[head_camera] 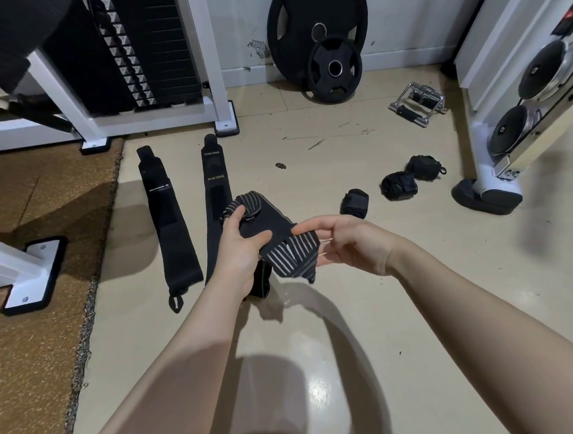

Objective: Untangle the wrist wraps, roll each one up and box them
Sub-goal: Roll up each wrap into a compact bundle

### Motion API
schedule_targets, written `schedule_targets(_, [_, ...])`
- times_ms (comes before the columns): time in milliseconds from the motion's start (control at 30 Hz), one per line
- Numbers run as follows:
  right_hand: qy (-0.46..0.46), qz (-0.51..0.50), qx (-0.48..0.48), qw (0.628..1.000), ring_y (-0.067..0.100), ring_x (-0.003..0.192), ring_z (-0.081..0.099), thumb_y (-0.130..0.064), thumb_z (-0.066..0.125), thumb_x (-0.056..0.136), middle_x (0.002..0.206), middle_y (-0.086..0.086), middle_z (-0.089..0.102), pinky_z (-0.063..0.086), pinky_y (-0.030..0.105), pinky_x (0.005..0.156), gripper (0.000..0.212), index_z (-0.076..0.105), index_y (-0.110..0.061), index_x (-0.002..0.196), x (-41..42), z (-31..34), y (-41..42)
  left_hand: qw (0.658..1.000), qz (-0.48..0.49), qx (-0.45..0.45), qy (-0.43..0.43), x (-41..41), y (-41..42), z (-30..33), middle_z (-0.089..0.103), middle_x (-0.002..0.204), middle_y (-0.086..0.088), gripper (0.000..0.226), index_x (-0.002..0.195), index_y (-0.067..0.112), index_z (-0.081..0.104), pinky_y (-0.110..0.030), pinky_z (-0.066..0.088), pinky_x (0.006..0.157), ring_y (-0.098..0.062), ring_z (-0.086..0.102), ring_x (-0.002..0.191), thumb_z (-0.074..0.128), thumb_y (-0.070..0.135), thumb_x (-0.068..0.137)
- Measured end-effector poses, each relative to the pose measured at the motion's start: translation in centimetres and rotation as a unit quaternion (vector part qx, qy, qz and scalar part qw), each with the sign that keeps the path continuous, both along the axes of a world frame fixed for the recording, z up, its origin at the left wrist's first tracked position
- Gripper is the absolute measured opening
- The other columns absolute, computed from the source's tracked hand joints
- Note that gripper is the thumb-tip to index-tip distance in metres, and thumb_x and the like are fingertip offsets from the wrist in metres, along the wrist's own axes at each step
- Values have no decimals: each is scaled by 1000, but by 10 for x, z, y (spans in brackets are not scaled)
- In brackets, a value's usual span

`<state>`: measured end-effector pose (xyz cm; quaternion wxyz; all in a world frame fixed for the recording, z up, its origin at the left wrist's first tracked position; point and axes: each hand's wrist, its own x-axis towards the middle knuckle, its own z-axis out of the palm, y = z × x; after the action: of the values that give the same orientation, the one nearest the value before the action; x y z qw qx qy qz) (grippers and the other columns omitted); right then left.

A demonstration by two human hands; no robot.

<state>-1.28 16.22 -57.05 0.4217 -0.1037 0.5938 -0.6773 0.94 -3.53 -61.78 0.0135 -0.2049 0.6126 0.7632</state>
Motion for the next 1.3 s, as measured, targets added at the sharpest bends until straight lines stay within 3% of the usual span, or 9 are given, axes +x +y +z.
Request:
schedule_targets(167, [110,-63,108,986,8,68,58,4,61,87,77,-2,64,46,24,71,19,64,-15,84,1,1,-13,999,0,-38,5,-2,-1,-6,45,144,0,75,145,31,36,-44,45,104,-20,51,127,69,8,82])
schedule_targets(333, [206,-194,115,952,5,87,53,-8,67,85,96,-4,55,39,19,84,23,59,-16,65,1,5,-25,997,-21,-66,32,0,8,2,46,142,2,58,142,25,42,-42,49,100,-18,52,125,60,3,91])
schedule_targets(433, [190,-206,93,955,8,62,46,-7,59,92,70,6,48,37,19,63,28,48,-13,66,-2,9,-32,999,-31,4,39,6,15,17,61,130,-2,35,135,19,52,-36,54,93,-18,62,114,48,15,100])
schedule_targets(567, [208,-245,205,925,17,68,46,-14,68,85,73,7,51,37,30,67,17,55,-19,74,-9,-2,-41,994,-22,99,27,9,24,33,69,115,-7,39,119,19,63,-33,53,92,-16,67,105,36,41,102])
schedule_targets(700, [209,-274,259,902,12,61,47,-17,71,82,68,-3,48,38,27,56,33,44,-16,100,-6,0,-41,998,-16,-15,65,10,29,34,68,110,3,20,107,25,66,-41,48,100,-18,63,109,56,12,95])
schedule_targets(900, [604,-103,355,706,26,98,56,-39,53,86,122,5,54,45,36,81,31,64,-14,101,6,3,-40,998,42,9,42,9,27,32,65,118,-10,30,101,23,65,-32,54,89,-18,65,101,55,-4,91])
schedule_targets(1000, [673,38,345,652,28,119,52,-54,59,77,131,7,55,39,41,98,58,63,-12,118,7,-2,-34,997,69,37,28,6,21,32,65,118,-16,32,100,19,65,-39,51,97,-25,64,107,54,-8,90])
schedule_targets(1067, [705,73,353,610,29,112,59,-32,70,75,121,7,63,43,40,96,50,61,-9,119,5,-4,-35,996,78,44,18,6,18,31,65,118,-16,32,100,20,65,-44,48,101,-29,62,112,55,-9,89])
schedule_targets(1300, [510,22,311,802,32,86,61,-28,57,92,98,11,69,46,41,74,14,45,-20,91,-3,16,-32,996,38,82,15,13,20,33,67,110,-13,31,116,12,61,-27,58,78,-21,68,93,48,-6,95])
